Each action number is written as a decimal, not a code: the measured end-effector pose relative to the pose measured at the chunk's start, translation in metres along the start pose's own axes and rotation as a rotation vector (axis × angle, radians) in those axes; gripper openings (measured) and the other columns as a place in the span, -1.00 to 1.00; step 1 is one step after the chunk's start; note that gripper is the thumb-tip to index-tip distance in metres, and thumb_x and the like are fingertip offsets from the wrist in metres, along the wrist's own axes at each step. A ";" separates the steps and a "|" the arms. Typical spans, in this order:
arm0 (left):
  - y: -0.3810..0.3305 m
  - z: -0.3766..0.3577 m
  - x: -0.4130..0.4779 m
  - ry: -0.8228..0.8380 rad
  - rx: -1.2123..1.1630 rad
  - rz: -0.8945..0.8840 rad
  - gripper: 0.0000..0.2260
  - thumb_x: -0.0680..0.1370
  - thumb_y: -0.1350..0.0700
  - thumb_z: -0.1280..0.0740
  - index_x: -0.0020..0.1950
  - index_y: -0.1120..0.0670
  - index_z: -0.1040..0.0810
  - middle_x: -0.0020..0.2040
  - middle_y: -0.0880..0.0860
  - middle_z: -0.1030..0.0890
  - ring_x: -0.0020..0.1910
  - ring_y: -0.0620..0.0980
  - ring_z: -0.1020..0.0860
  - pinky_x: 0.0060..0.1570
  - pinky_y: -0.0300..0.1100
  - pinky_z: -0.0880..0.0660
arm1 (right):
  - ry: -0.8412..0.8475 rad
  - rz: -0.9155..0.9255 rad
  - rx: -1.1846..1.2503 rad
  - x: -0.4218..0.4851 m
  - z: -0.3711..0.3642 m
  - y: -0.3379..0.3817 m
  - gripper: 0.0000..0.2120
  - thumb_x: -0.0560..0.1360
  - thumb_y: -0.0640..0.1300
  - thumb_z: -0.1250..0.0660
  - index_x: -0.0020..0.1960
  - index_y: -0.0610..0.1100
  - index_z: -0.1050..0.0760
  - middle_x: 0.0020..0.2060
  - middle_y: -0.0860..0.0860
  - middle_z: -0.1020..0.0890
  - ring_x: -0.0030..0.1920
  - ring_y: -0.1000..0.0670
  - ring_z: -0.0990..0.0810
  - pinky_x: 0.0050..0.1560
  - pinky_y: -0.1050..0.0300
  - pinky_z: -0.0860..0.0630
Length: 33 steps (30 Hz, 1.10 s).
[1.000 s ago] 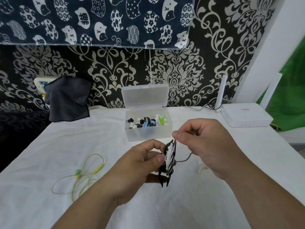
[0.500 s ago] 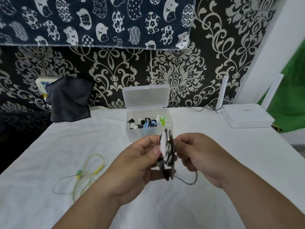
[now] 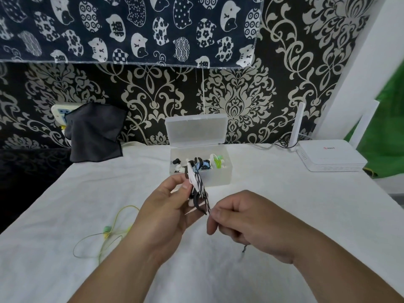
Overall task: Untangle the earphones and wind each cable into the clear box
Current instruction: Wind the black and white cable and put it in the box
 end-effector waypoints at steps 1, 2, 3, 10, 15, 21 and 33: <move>0.000 0.000 0.000 -0.002 0.061 -0.013 -0.87 0.62 0.18 -0.24 0.09 0.19 -0.53 -0.19 0.20 -0.60 -0.26 0.09 -0.54 -0.21 -0.09 -0.61 | -0.009 0.020 0.012 -0.001 0.001 0.003 -0.70 0.65 -0.10 -0.23 -0.16 -0.17 -0.63 -0.45 0.03 -0.35 -0.48 0.12 -0.27 -0.40 0.32 -0.25; -0.001 0.000 0.000 0.002 0.127 -0.031 -0.88 0.63 0.18 -0.23 0.09 0.20 -0.52 -0.22 0.18 -0.61 -0.27 0.10 -0.54 -0.19 -0.08 -0.61 | -0.019 0.039 0.022 -0.001 0.003 0.005 -0.71 0.64 -0.11 -0.25 -0.17 -0.17 -0.64 -0.47 0.03 -0.35 -0.48 0.11 -0.26 -0.41 0.32 -0.25; -0.001 0.000 0.000 0.014 0.195 -0.052 -0.88 0.65 0.19 -0.22 0.09 0.20 -0.51 -0.24 0.17 -0.62 -0.27 0.10 -0.56 -0.17 -0.08 -0.60 | -0.033 0.054 0.035 -0.001 0.005 0.007 -0.72 0.63 -0.12 -0.27 -0.18 -0.17 -0.64 -0.48 0.03 -0.35 -0.47 0.09 -0.25 -0.42 0.30 -0.24; 0.000 -0.004 -0.002 0.055 0.553 -0.138 -0.83 0.62 0.25 -0.28 -0.08 0.04 -0.59 -0.23 0.07 -0.56 -0.29 -0.04 -0.56 -0.07 0.03 -0.65 | -0.191 0.080 0.146 -0.009 0.032 0.011 -0.78 0.57 -0.24 -0.33 -0.23 -0.28 -0.60 -0.52 -0.05 -0.36 -0.51 0.04 -0.23 -0.51 0.27 -0.19; 0.004 -0.016 -0.009 0.231 0.552 -0.075 -0.84 0.62 0.27 -0.27 -0.04 0.07 -0.60 -0.21 0.04 -0.57 -0.24 -0.02 -0.54 -0.11 -0.09 -0.60 | -0.300 0.141 0.189 -0.008 0.045 0.011 -0.74 0.56 -0.25 -0.35 -0.31 -0.19 -0.61 -0.53 -0.01 -0.29 -0.50 0.07 -0.19 -0.49 0.31 -0.19; 0.010 -0.027 -0.016 0.381 0.439 0.003 -0.88 0.63 0.25 -0.27 0.00 0.11 -0.60 -0.13 0.09 -0.61 -0.16 0.07 -0.56 -0.14 -0.08 -0.55 | -0.465 0.184 0.084 -0.008 0.058 0.005 -0.80 0.47 -0.13 -0.47 -0.29 -0.19 -0.60 -0.55 0.09 -0.33 -0.53 0.13 -0.23 -0.47 0.30 -0.20; 0.004 -0.031 -0.015 0.346 0.055 0.023 -0.72 0.49 0.11 -0.41 0.15 0.21 -0.61 0.02 0.27 -0.59 -0.18 0.07 -0.54 -0.20 -0.15 -0.57 | -0.286 0.041 0.206 0.005 0.032 -0.009 -0.52 0.64 -0.07 -0.25 -0.45 0.00 -0.53 -0.37 -0.09 -0.34 -0.46 0.02 -0.21 -0.45 0.20 -0.15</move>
Point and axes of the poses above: each hand's wrist, its own x-axis towards the middle knuckle, its own z-axis out of the back of the hand, y = z × x, the point moved 6 cm from there along x, towards the middle knuckle
